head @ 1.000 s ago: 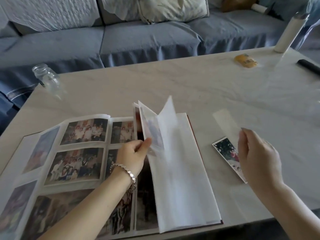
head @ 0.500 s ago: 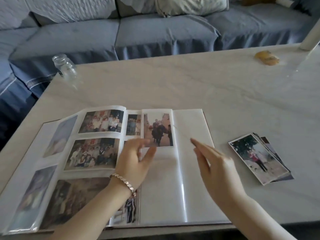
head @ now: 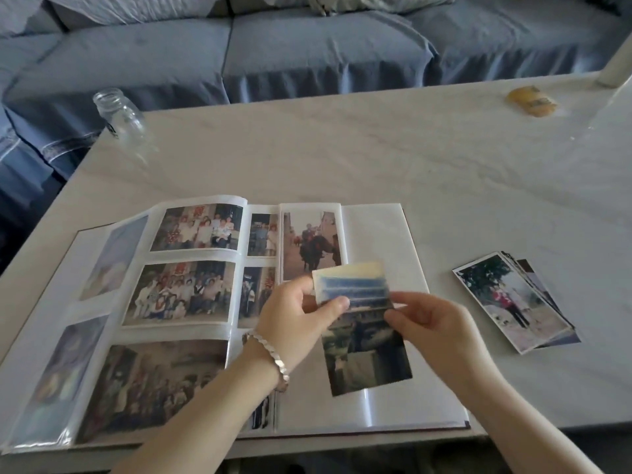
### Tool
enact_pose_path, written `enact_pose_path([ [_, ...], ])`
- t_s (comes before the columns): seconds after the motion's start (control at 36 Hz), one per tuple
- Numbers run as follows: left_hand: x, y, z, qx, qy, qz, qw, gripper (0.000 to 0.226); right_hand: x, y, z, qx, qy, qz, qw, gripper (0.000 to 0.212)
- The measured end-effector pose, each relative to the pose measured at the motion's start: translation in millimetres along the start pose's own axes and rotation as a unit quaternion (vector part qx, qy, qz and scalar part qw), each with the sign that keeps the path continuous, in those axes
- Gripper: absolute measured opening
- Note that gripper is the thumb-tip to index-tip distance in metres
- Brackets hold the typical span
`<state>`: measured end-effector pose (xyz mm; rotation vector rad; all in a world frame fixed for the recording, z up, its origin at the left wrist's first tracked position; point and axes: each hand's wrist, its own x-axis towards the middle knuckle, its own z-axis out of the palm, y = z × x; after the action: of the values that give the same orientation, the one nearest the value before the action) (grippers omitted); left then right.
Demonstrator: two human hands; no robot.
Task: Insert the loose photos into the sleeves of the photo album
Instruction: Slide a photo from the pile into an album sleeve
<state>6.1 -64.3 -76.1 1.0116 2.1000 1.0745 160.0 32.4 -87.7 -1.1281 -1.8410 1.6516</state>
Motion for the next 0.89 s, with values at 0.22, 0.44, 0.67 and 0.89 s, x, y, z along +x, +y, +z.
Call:
enact_pose_path([
  [0.22, -14, -28, 28, 0.37, -0.065, 0.001, 0.927, 0.096, 6, 12, -19, 0.131, 0.127, 0.049, 0.982, 0.01],
  [0.44, -14, -47, 36, 0.455, -0.03, 0.0, 0.89, 0.086, 3, 20, -23, 0.073, 0.177, 0.015, 0.981, 0.017],
  [0.67, -15, -56, 38, 0.433, -0.018, 0.027, 0.901, 0.068, -8, 18, -16, 0.086, 0.189, -0.012, 0.978, 0.018],
  [0.89, -16, -54, 35, 0.375, -0.011, 0.042, 0.926, 0.066, -16, 23, -3, 0.021, 0.184, -0.026, 0.982, 0.022],
])
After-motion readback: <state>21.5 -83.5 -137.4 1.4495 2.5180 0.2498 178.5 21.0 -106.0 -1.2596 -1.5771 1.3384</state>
